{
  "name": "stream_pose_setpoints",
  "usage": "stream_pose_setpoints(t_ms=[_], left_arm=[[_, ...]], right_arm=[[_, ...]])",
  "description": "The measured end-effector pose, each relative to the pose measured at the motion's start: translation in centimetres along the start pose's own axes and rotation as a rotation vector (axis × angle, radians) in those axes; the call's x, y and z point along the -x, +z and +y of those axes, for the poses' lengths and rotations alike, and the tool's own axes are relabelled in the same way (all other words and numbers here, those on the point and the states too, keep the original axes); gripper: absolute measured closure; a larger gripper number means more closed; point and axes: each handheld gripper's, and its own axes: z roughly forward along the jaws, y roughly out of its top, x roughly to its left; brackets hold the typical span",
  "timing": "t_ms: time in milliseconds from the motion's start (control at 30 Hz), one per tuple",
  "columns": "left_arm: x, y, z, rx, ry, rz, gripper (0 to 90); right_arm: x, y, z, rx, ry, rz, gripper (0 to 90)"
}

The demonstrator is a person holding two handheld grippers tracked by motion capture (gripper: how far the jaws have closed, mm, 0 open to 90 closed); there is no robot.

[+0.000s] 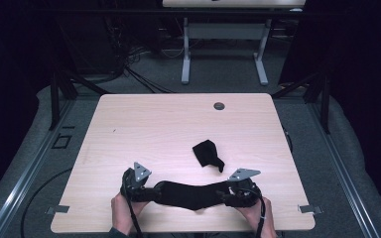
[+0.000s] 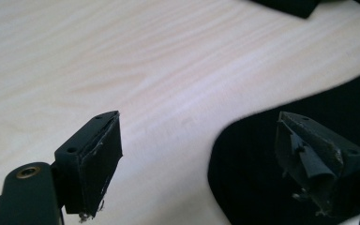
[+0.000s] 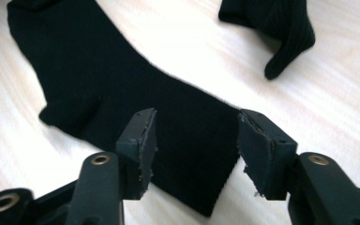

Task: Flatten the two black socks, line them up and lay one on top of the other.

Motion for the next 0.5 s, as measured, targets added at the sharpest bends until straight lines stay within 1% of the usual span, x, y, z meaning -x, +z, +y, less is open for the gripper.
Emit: stream_pose_setpoints(t_ms=[67, 100, 133, 200, 267, 300, 333, 367, 400, 500], left_arm=[[0.0, 1.2, 0.3, -0.033, 0.021, 0.01, 15.5], [0.1, 1.7, 0.2, -0.052, 0.032, 0.01, 15.4], [0.2, 2.2, 0.1, -0.065, 0.034, 0.01, 15.4], [0.3, 3.0, -0.4, -0.087, 0.038, 0.008, 15.2], [0.5, 3.2, -1.0, -0.091, 0.037, 0.006, 15.2], [0.5, 3.2, -1.2, -0.084, 0.037, 0.005, 15.2], [0.6, 3.1, -1.3, -0.076, 0.038, 0.012, 15.2], [0.7, 3.0, -1.4, -0.08, 0.042, 0.013, 15.2], [0.7, 2.9, -1.4, -0.079, 0.047, 0.017, 15.3], [1.1, 2.7, -1.7, -0.072, 0.055, 0.018, 15.3]], right_arm=[[-0.2, 0.7, 0.3, -0.023, -0.003, -0.017, 42.6], [-0.2, 1.0, 0.5, -0.039, -0.02, -0.016, 42.3], [-0.5, 1.3, 0.5, -0.043, -0.018, -0.031, 42.2], [-0.6, 1.9, 0.4, -0.074, -0.033, -0.039, 41.7], [-0.6, 2.2, 0.2, -0.074, -0.03, -0.034, 41.9], [-0.5, 2.1, 0.1, -0.077, -0.04, -0.032, 42.1], [-0.5, 2.1, 0.0, -0.076, -0.041, -0.029, 42.4], [-0.4, 2.1, 0.0, -0.076, -0.041, -0.023, 42.7], [-0.5, 2.1, 0.0, -0.077, -0.049, -0.03, 42.9], [-0.4, 2.0, -0.1, -0.091, -0.07, -0.027, 43.4]])
